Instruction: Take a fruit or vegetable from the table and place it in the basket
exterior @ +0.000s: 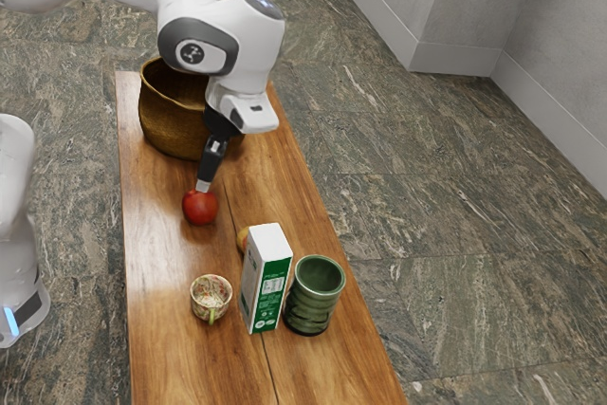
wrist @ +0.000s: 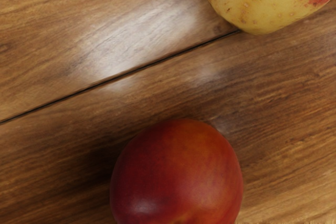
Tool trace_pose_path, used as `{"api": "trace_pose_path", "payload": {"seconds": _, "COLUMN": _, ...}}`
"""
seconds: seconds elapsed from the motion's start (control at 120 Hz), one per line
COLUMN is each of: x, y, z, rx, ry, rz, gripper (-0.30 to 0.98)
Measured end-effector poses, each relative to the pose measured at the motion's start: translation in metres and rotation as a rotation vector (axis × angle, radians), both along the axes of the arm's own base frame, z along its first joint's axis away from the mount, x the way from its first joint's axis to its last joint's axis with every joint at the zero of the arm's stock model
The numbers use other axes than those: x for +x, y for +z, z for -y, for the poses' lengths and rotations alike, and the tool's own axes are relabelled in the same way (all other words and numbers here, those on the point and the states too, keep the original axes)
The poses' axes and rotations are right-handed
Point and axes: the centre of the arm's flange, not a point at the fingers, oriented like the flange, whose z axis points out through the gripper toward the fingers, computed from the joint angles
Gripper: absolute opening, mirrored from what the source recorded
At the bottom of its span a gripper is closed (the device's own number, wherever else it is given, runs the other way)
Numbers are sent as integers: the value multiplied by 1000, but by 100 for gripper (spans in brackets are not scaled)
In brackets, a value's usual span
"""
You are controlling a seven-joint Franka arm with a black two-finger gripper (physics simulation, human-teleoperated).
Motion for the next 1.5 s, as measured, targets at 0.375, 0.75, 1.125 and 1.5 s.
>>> {"api": "trace_pose_path", "payload": {"seconds": 0.375, "x": -9, "y": -21, "z": 7, "rx": -16, "ry": -113, "rz": 13, "gripper": 69}}
{"api": "trace_pose_path", "payload": {"seconds": 0.75, "x": -14, "y": -42, "z": 13, "rx": -30, "ry": -173, "rz": 4, "gripper": 69}}
{"api": "trace_pose_path", "payload": {"seconds": 1.125, "x": -11, "y": -42, "z": 3, "rx": -45, "ry": -178, "rz": 19, "gripper": 69}}
{"api": "trace_pose_path", "payload": {"seconds": 1.5, "x": -9, "y": -42, "z": -5, "rx": -42, "ry": -185, "rz": 32, "gripper": 69}}
